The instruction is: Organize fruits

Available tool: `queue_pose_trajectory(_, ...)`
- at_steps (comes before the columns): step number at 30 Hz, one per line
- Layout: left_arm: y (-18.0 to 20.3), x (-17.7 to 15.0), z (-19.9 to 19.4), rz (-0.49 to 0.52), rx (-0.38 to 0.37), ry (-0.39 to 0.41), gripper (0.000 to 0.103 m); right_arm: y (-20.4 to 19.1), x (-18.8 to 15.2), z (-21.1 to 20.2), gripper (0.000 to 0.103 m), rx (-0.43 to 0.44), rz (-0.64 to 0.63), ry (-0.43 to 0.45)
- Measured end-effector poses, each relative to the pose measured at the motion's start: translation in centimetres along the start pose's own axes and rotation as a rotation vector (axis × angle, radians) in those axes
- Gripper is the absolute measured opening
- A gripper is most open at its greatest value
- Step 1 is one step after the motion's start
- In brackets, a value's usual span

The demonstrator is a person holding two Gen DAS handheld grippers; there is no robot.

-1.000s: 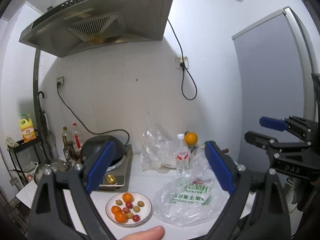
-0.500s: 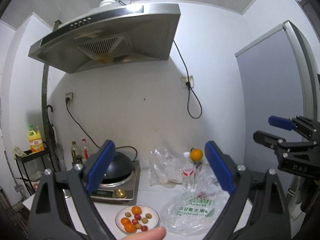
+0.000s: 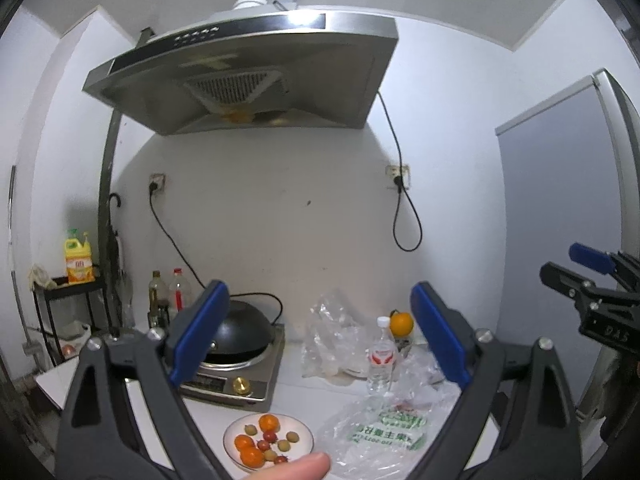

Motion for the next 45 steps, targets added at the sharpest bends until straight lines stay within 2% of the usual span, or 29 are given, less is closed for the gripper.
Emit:
queue_pose_trajectory(11,0.2,-0.8,1.2,-0.003,-0.007,-0.025,0.094,-0.3,-0.4,1.0,0.073,0.008,-0.011,-0.018)
queue_pose_trajectory(28,0.8,-0.9,0.7,0.011,-0.019,-0.015,0.094,-0.3,-0.4,0.8,0.073,0.0,-0.011,-0.015)
queue_pose_trajectory(45,1.4,-1.5,0.9,0.032,-0.031,-0.041,0.094,-0.4,-0.3,0.8,0.073,0.002,-0.014,-0.018)
Point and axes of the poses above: each gripper's, at about its wrist camera, not at the fingertips, and z roughly the way its jaws point, y to its right, x to its top, the point moved 7 cm from there along z, roughly the way its jaws point, and after that the axes turned 6 degrees about -y, right-handed, at the moved point
